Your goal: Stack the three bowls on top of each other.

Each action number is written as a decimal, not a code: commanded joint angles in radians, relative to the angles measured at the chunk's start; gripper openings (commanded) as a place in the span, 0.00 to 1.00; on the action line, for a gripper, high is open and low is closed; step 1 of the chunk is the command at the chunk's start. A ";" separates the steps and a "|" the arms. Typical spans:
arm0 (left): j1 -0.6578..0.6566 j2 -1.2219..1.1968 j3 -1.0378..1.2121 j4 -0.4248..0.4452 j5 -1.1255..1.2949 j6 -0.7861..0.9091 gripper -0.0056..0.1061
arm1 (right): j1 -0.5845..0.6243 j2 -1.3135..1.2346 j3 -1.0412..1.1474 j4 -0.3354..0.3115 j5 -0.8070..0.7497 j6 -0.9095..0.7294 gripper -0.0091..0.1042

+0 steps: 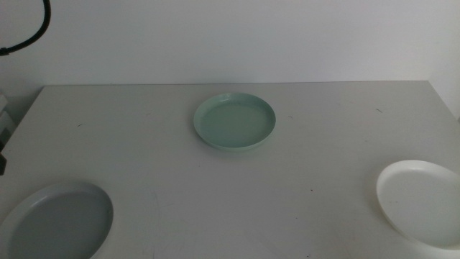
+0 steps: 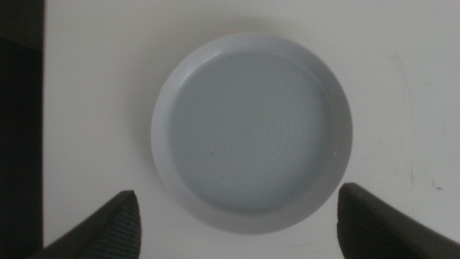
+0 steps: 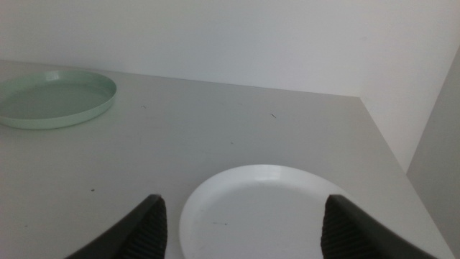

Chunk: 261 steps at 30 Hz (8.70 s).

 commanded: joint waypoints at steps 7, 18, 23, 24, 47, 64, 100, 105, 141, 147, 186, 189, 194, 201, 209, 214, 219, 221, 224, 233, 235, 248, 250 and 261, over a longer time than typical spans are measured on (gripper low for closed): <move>0.065 0.193 -0.034 -0.128 -0.075 0.236 0.99 | -0.007 -0.027 -0.006 -0.003 -0.081 -0.004 0.56; 0.065 0.466 -0.034 -0.127 -0.170 0.280 0.99 | -0.007 -0.027 -0.006 -0.003 -0.081 -0.004 0.56; 0.065 0.532 -0.034 -0.097 -0.198 0.280 0.99 | -0.007 -0.027 -0.006 -0.003 -0.081 -0.004 0.56; 0.065 0.540 -0.034 -0.091 -0.205 0.280 0.99 | -0.007 -0.027 -0.006 -0.003 -0.081 -0.004 0.56; 0.064 0.647 -0.030 -0.019 -0.238 0.231 0.83 | -0.007 -0.027 -0.006 -0.003 -0.081 -0.004 0.56; 0.062 0.662 -0.030 0.007 -0.188 0.232 0.06 | -0.007 -0.027 -0.006 -0.003 -0.081 -0.004 0.56; -0.599 0.470 -0.236 -0.063 -0.089 -0.179 0.05 | -0.007 -0.027 -0.006 -0.003 -0.081 -0.004 0.56; -0.690 0.539 -0.289 -0.091 -0.111 -0.190 0.06 | -0.007 -0.027 -0.006 -0.003 -0.081 -0.004 0.56; -0.773 0.706 -0.315 -0.176 -0.291 -0.191 0.99 | -0.007 -0.027 -0.006 -0.003 -0.081 -0.004 0.56; -0.756 0.603 -0.338 -0.209 -0.280 -0.242 0.99 | -0.007 -0.027 -0.006 -0.003 -0.081 -0.004 0.56; -0.683 1.065 -1.059 0.174 -0.255 -0.553 0.99 | -0.007 -0.027 -0.006 -0.003 -0.081 -0.004 0.56; -0.683 1.103 -1.059 0.174 -0.278 -0.553 0.96 | -0.007 -0.027 -0.006 -0.003 -0.081 -0.004 0.56; -0.683 1.134 -1.058 0.160 -0.290 -0.553 0.78 | -0.007 -0.027 -0.006 -0.003 -0.081 -0.004 0.56; -0.683 1.137 -1.058 0.162 -0.288 -0.553 0.45 | -0.007 -0.027 -0.006 -0.003 -0.081 -0.004 0.56; -0.683 1.162 -1.058 0.172 -0.282 -0.554 0.42 | -0.007 -0.027 -0.006 -0.003 -0.081 -0.004 0.56; -0.683 1.176 -1.058 0.161 -0.280 -0.554 0.30 | -0.007 -0.027 -0.006 -0.003 -0.081 -0.004 0.56; -0.682 1.176 -1.058 0.172 -0.262 -0.557 0.05 | -0.007 -0.027 -0.006 -0.003 -0.081 -0.004 0.56; -0.681 1.173 -1.058 0.179 -0.262 -0.557 0.05 | -0.007 -0.027 -0.006 -0.003 -0.081 -0.004 0.56; -0.675 1.156 -1.058 0.175 -0.262 -0.557 0.05 | -0.007 -0.027 -0.006 -0.003 -0.081 -0.004 0.56; -0.684 0.996 -1.043 0.187 -0.230 -0.557 0.05 | -0.007 -0.027 -0.006 -0.003 -0.081 -0.004 0.56; -0.695 0.950 -1.023 0.187 -0.230 -0.557 0.05 | -0.007 -0.027 -0.006 -0.003 -0.081 -0.004 0.56; -0.819 0.651 -0.650 0.203 -0.269 -0.626 0.05 | -0.007 -0.027 -0.006 -0.003 -0.081 -0.004 0.56; -0.830 0.606 -0.556 0.205 -0.303 -0.640 0.05 | -0.007 -0.027 -0.006 -0.003 -0.081 -0.004 0.56; -0.880 0.466 -0.198 0.142 -0.479 -0.667 0.05 | -0.007 -0.027 -0.006 -0.003 -0.081 -0.004 0.56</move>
